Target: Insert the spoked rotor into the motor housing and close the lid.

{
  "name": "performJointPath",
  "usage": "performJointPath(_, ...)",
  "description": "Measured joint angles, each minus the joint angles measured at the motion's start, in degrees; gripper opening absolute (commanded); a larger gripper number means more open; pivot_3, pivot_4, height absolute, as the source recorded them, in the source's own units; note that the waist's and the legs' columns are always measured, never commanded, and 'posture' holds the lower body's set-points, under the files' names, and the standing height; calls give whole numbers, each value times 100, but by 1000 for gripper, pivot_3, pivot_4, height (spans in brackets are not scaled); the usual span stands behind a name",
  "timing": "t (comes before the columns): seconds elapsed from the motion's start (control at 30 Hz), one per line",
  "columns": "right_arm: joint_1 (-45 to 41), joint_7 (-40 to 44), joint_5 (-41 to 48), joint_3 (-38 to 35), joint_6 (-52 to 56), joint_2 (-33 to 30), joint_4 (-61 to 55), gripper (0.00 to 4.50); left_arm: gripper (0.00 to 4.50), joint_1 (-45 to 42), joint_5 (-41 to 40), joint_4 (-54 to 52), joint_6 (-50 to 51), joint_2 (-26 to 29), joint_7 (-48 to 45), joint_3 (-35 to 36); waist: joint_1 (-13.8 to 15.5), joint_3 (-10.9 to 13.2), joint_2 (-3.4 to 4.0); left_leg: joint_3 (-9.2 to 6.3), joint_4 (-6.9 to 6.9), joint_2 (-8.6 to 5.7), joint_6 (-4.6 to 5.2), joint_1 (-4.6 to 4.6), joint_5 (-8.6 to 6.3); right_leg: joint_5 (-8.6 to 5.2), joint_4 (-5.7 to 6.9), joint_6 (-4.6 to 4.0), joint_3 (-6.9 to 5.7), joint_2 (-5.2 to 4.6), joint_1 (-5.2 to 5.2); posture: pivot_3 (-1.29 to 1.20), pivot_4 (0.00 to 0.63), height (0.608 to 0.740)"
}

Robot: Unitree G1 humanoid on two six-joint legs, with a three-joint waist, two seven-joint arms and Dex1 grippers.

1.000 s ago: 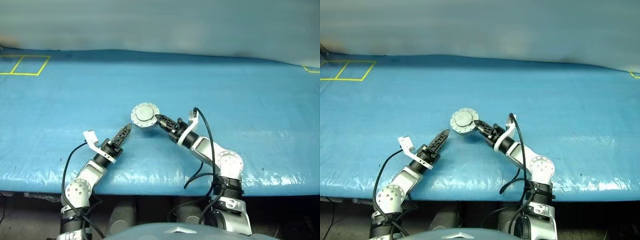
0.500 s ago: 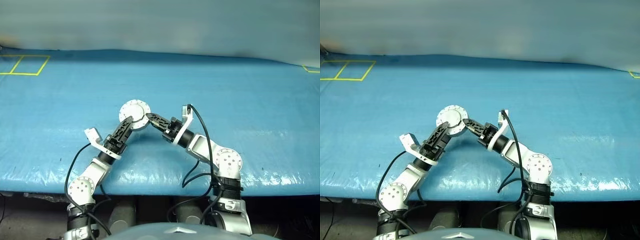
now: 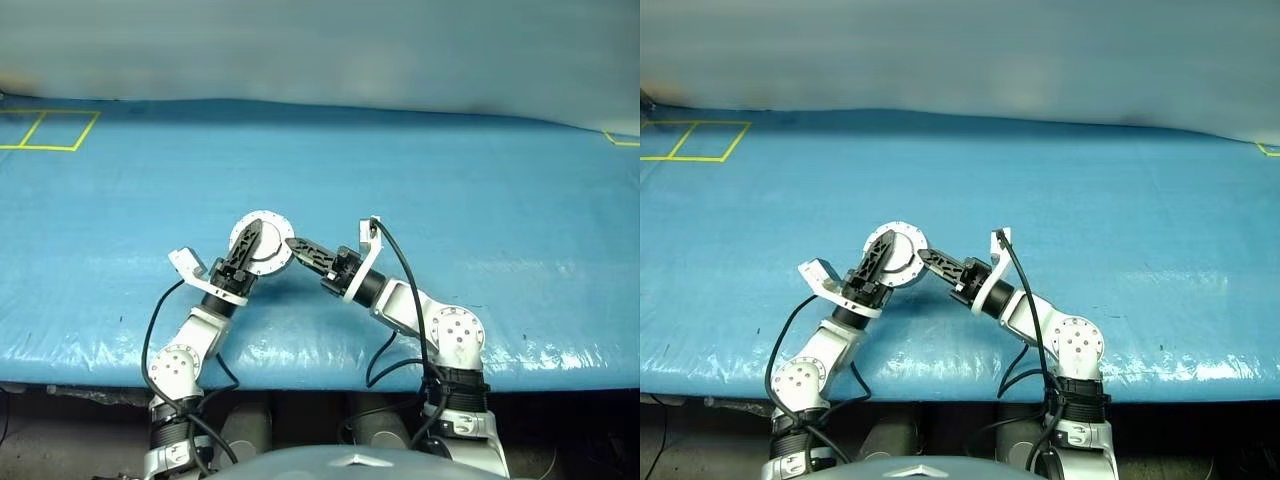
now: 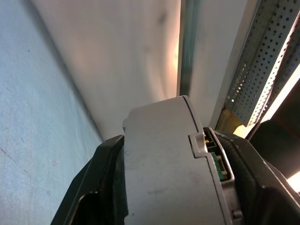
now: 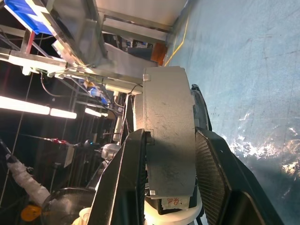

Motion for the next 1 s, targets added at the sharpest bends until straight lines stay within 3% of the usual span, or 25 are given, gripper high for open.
performJointPath(0.2,61,-47,-30,76,-120,-14,18,1128,2643,26,-157,7,156,2,307,44,0,0,0,0,1,0,0,0,0,1,1,1,0,0,0,0,150,740)
performJointPath(0.5,48,97,-680,286,-782,-17,26,4123,2643,11,-35,7,131,68,728,120,0,0,0,0,2,0,0,1,0,2,3,3,1,1,0,0,150,740)
performJointPath(0.8,34,100,-1327,296,-1496,-18,85,4123,2643,-72,453,266,-1033,-165,1418,632,2,-1,-3,1,4,0,-1,4,1,4,6,2,3,2,1,0,150,740)
performJointPath(1.0,25,124,-1456,286,-1512,-34,95,4123,2643,-749,953,997,-2257,-157,2024,1196,70,-5,-10,0,14,-2,-1,5,1,7,6,6,3,2,8,0,150,740)
